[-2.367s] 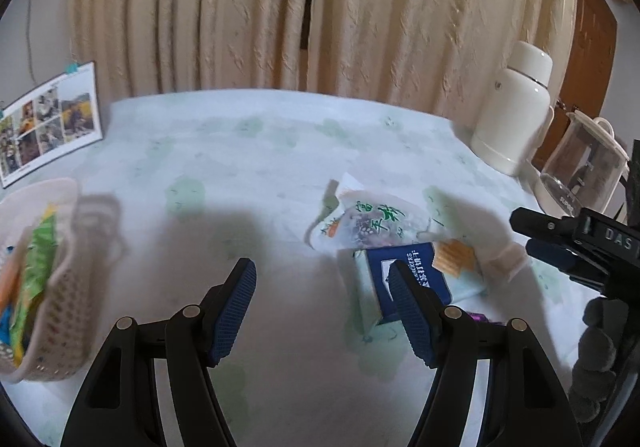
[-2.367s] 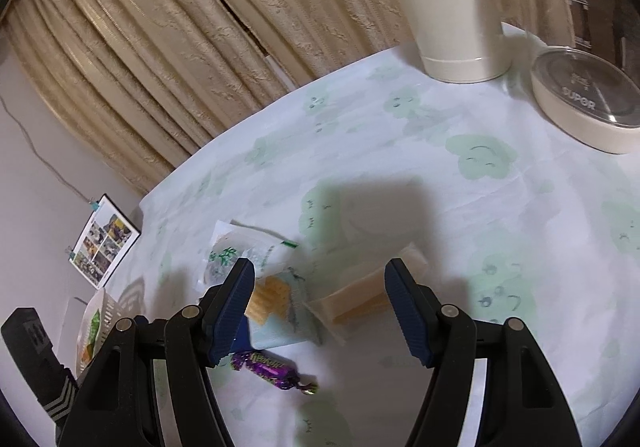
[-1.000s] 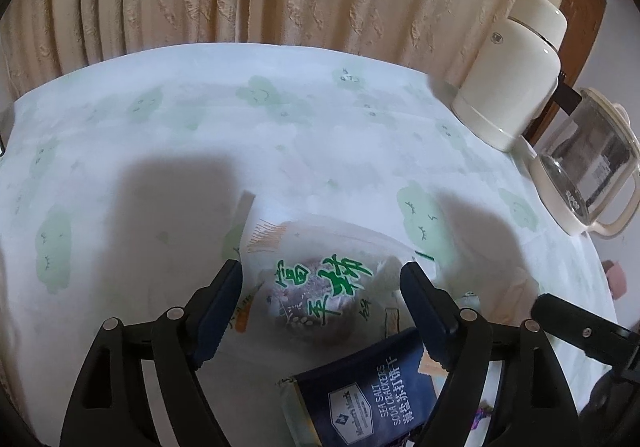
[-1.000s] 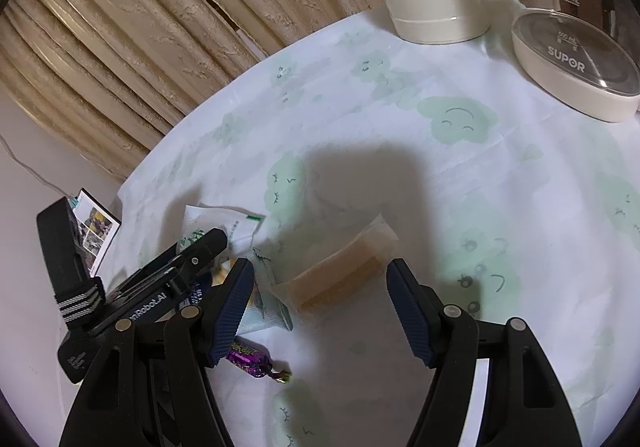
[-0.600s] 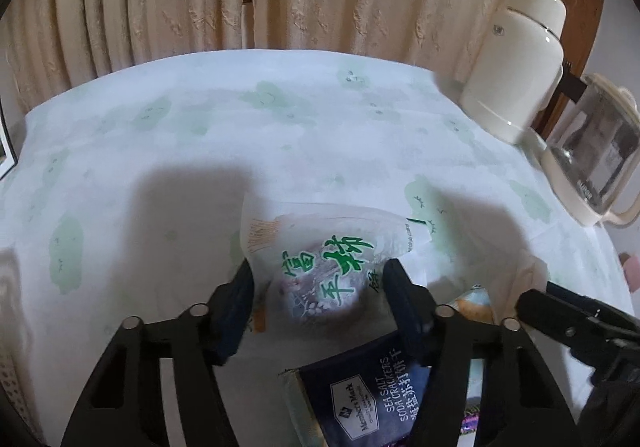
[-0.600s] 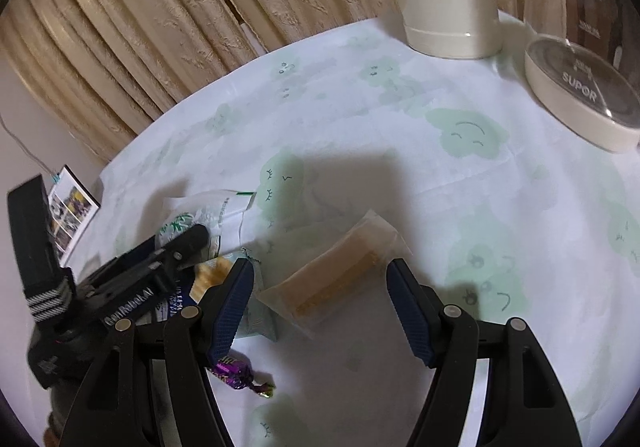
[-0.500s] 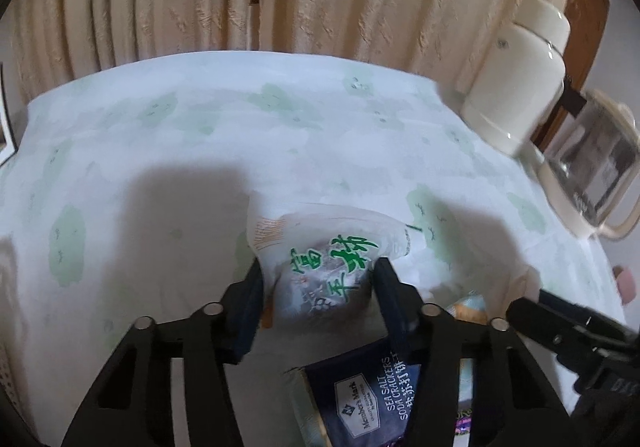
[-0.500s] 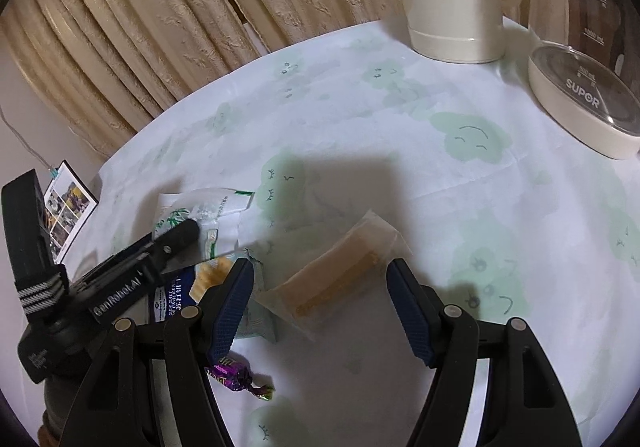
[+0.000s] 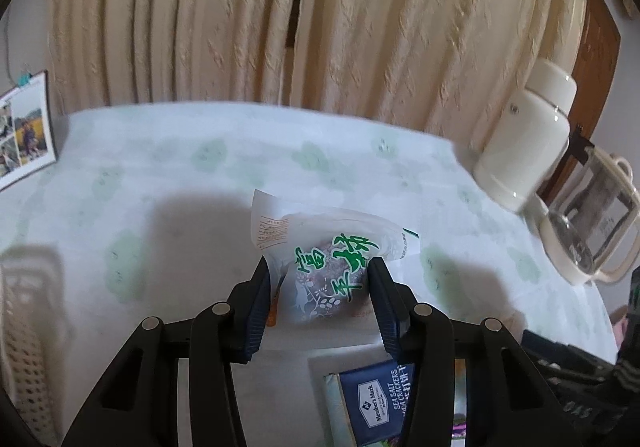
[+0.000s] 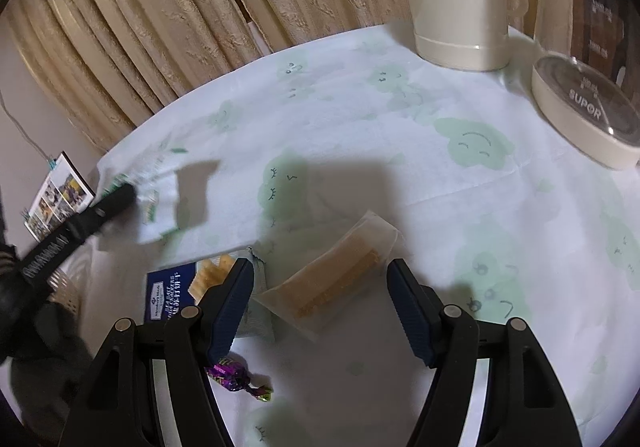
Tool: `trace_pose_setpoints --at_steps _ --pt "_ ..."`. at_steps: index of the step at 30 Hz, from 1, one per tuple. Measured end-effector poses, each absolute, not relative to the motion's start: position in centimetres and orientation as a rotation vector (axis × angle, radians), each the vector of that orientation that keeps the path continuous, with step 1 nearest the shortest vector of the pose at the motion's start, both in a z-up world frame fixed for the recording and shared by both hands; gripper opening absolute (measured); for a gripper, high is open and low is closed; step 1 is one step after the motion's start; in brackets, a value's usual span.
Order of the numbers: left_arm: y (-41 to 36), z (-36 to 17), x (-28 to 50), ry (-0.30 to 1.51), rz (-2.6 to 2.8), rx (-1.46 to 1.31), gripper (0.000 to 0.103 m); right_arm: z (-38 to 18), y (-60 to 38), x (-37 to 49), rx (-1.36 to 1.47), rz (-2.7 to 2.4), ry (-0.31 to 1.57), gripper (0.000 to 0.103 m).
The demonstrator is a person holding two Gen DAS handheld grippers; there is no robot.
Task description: Organize snacks
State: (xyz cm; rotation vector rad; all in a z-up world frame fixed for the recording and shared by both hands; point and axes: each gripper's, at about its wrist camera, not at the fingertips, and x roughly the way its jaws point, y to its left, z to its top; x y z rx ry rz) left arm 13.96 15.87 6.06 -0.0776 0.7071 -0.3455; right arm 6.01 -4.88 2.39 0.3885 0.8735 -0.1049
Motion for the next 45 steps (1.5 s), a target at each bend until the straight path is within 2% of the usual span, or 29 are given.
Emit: trace_pose_setpoints --at_steps 2,3,6,7,10,21,26,30,36,41,42,45 --pt "16.3 6.8 13.7 0.688 -0.337 -0.089 0.048 2.4 -4.7 6.1 0.350 -0.119 0.871 0.063" --pt "16.5 7.2 13.5 0.678 -0.334 -0.095 0.048 2.4 -4.6 6.1 0.334 -0.125 0.874 0.056" --pt "16.7 8.1 13.1 0.663 -0.327 -0.114 0.048 2.5 -4.8 6.1 0.322 -0.122 0.869 0.045" --pt "16.9 8.4 13.0 0.658 -0.328 -0.121 0.048 2.5 -4.9 6.2 0.324 -0.119 0.865 0.038" --pt "17.2 9.1 12.7 0.644 -0.333 -0.136 0.048 2.8 -5.5 6.1 0.333 -0.112 0.846 0.029" --pt "18.2 10.7 12.5 0.618 -0.328 -0.181 0.048 3.8 -9.2 4.7 0.597 -0.046 0.816 0.036" --pt "18.2 10.9 12.3 0.615 -0.326 -0.182 0.048 3.2 -7.5 5.3 0.535 -0.038 0.853 0.036" --pt "18.3 11.0 12.3 0.614 -0.327 -0.185 0.048 2.8 -6.1 6.1 0.422 -0.105 0.864 0.044" --pt "18.2 11.8 11.8 0.599 -0.327 -0.194 0.048 1.9 -4.2 7.1 0.266 -0.158 0.883 0.046" --pt "18.6 12.7 11.3 0.564 -0.315 -0.197 0.048 1.8 -3.6 7.3 0.205 -0.181 0.877 0.044" --pt "18.7 12.8 11.1 0.556 -0.314 -0.196 0.048 1.8 -3.7 7.2 0.200 -0.189 0.877 0.038" --pt "18.8 13.3 10.8 0.540 -0.322 -0.199 0.048 1.9 -3.8 7.0 0.208 -0.191 0.877 0.033"
